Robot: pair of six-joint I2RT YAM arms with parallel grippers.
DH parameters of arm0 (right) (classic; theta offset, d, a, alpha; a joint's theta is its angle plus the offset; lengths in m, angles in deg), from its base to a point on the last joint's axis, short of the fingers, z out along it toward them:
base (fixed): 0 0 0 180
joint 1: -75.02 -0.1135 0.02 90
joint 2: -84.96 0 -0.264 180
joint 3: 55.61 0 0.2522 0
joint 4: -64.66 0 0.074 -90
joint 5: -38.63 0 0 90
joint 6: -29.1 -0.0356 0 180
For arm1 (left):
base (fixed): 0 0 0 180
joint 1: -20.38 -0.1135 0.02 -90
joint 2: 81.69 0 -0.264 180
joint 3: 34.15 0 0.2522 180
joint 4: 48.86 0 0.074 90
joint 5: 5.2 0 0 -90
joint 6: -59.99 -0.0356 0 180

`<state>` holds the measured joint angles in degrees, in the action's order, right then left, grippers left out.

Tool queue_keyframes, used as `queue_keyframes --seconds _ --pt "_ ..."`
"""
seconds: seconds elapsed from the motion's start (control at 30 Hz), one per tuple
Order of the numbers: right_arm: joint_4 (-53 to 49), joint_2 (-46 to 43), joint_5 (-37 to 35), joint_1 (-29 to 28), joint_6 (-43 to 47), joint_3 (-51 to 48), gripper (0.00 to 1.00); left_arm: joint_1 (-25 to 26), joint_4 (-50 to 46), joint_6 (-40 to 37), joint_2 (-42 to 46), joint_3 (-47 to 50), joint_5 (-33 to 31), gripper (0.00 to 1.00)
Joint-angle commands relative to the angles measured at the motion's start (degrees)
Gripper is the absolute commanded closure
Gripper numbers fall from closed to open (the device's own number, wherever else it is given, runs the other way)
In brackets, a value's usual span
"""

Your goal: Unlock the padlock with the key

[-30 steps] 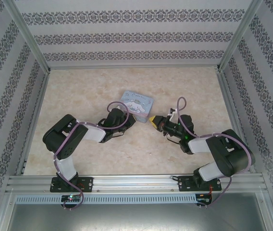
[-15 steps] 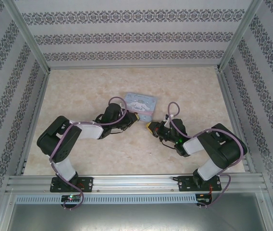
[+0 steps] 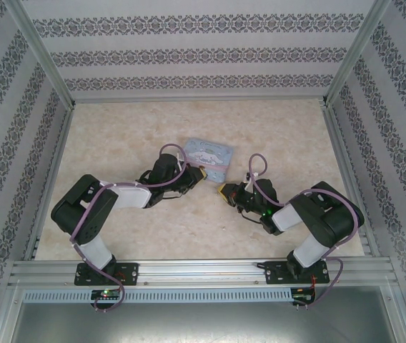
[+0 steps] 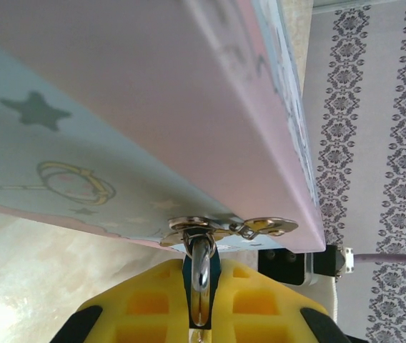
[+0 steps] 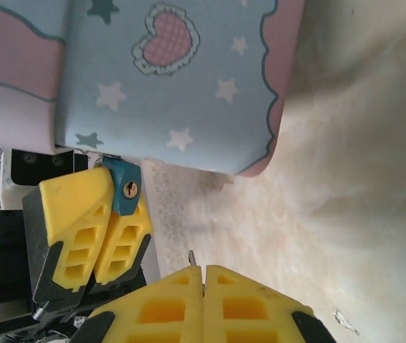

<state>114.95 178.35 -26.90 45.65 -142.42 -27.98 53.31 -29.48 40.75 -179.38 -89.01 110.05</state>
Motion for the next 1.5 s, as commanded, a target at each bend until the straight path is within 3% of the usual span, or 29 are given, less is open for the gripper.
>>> queue_keyframes --seconds 0.0,0.37,0.67,1.47 --pt "4.02 0.75 1.63 0.49 -1.17 -0.08 1.00 0.56 6.19 2.40 -0.88 -0.09 -0.26 1.00" --pt "4.77 -0.95 -0.46 0.54 -5.74 -0.74 1.00 1.35 8.09 4.20 0.00 0.01 -2.04 1.00" --pt "1.70 -5.25 -1.86 0.45 -6.11 -0.56 1.00 2.02 18.23 8.26 -3.33 2.33 -1.62 1.00" --pt "1.73 -0.88 -4.92 0.36 -7.22 3.35 1.00 3.02 21.53 10.03 -4.53 3.00 -1.69 1.00"
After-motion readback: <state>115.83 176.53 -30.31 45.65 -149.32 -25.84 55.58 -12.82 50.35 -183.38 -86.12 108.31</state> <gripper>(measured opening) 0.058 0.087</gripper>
